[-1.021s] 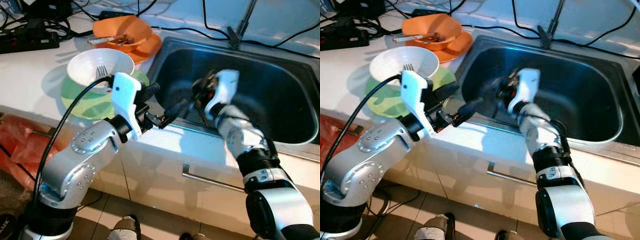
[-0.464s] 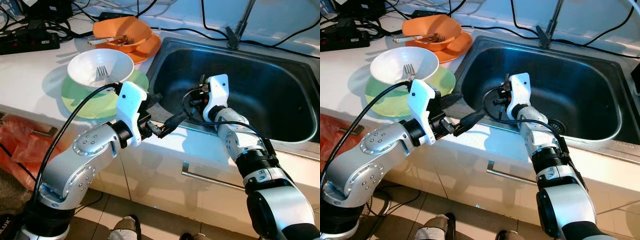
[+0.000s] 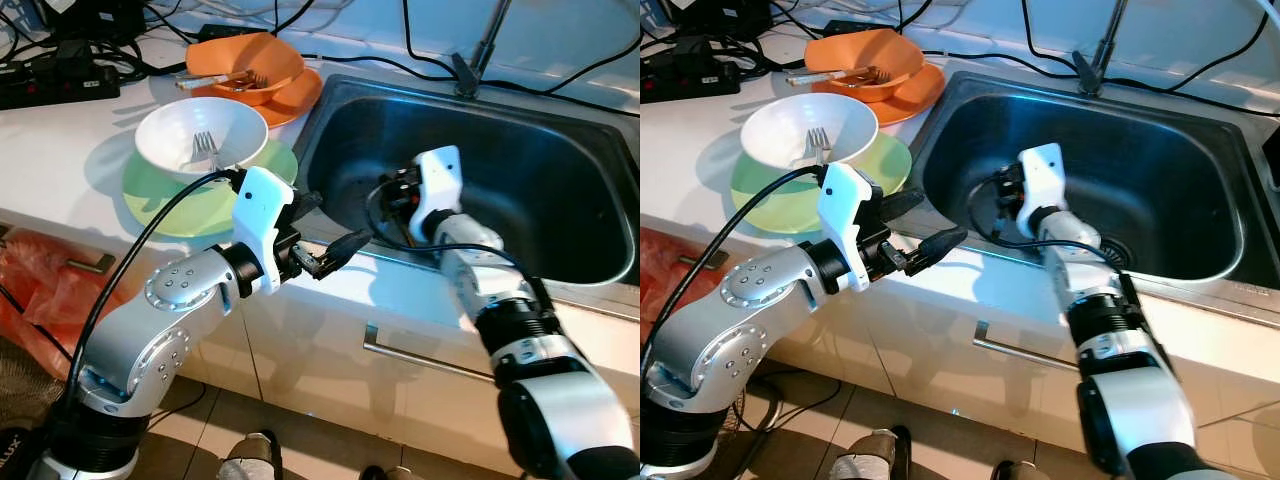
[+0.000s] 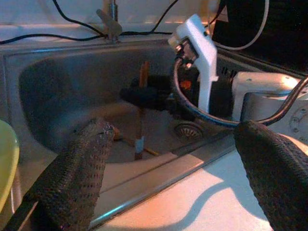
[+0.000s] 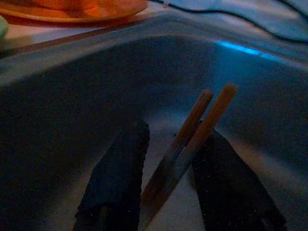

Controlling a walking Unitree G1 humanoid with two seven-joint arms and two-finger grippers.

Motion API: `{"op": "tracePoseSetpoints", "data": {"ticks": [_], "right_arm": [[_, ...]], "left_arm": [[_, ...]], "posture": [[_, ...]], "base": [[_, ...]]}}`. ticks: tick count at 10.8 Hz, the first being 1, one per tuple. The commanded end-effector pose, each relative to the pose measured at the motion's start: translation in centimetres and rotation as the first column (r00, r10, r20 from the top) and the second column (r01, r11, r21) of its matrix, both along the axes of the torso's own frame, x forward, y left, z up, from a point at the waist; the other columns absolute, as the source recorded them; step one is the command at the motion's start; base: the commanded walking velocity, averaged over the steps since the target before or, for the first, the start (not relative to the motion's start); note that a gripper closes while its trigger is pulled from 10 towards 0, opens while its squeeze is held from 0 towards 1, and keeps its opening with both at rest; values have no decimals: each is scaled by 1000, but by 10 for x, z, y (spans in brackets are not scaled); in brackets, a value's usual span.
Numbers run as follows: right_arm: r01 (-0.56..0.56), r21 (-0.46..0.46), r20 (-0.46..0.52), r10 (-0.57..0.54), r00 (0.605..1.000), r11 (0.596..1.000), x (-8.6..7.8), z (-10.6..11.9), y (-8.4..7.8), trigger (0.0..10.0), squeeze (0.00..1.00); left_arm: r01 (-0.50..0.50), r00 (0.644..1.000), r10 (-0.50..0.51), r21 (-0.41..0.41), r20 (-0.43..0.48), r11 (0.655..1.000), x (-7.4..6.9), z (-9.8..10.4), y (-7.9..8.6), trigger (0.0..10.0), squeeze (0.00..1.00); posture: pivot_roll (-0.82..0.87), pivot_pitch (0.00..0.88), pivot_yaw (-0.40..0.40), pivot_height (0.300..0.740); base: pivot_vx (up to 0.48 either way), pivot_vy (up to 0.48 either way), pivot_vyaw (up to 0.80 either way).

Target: Kitchen organization

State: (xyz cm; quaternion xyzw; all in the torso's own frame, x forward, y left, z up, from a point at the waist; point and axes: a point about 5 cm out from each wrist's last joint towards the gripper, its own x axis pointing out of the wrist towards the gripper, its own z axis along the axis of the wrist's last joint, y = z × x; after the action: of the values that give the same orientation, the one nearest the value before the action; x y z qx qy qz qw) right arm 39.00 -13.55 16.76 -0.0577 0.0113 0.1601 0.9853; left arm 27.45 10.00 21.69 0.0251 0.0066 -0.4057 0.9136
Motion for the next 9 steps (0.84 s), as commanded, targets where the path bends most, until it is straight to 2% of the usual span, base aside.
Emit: {"op": "tracePoseSetpoints", "data": {"ticks": [1,4,5,6,7,9], "right_arm": [[25,-38,5,-25,1000,999,0,-2,-8,10000,1000],[81,-104,56,-75,996,991,1,3,-21,10000,1000],[165,-150,150,-143,978,975,3,16,-32,10000,1000],[211,-170,202,-175,964,963,4,24,-37,10000,1000],[272,-186,296,-210,932,944,4,37,-42,10000,1000],[324,-171,433,-224,873,931,2,60,-43,10000,1000]], "left_arm": [[3,1000,-3,10,-3,1000,-2,-1,3,10000,0],[-11,1000,11,21,4,1000,-1,-1,7,10000,0],[-41,998,40,23,51,999,2,5,9,10000,0],[-58,996,58,11,70,998,4,8,10,10000,0],[-80,992,81,-13,92,997,6,12,12,10000,0],[-103,988,105,-25,109,994,7,15,14,10000,0]], "posture": [[226,132,-21,740],[226,130,-25,740],[225,129,-26,740],[224,129,-27,740],[224,129,-27,740],[225,125,-27,740]], "base": [[0,0,0],[0,0,0],[0,0,0],[0,0,0],[0,0,0],[0,0,0]]}}
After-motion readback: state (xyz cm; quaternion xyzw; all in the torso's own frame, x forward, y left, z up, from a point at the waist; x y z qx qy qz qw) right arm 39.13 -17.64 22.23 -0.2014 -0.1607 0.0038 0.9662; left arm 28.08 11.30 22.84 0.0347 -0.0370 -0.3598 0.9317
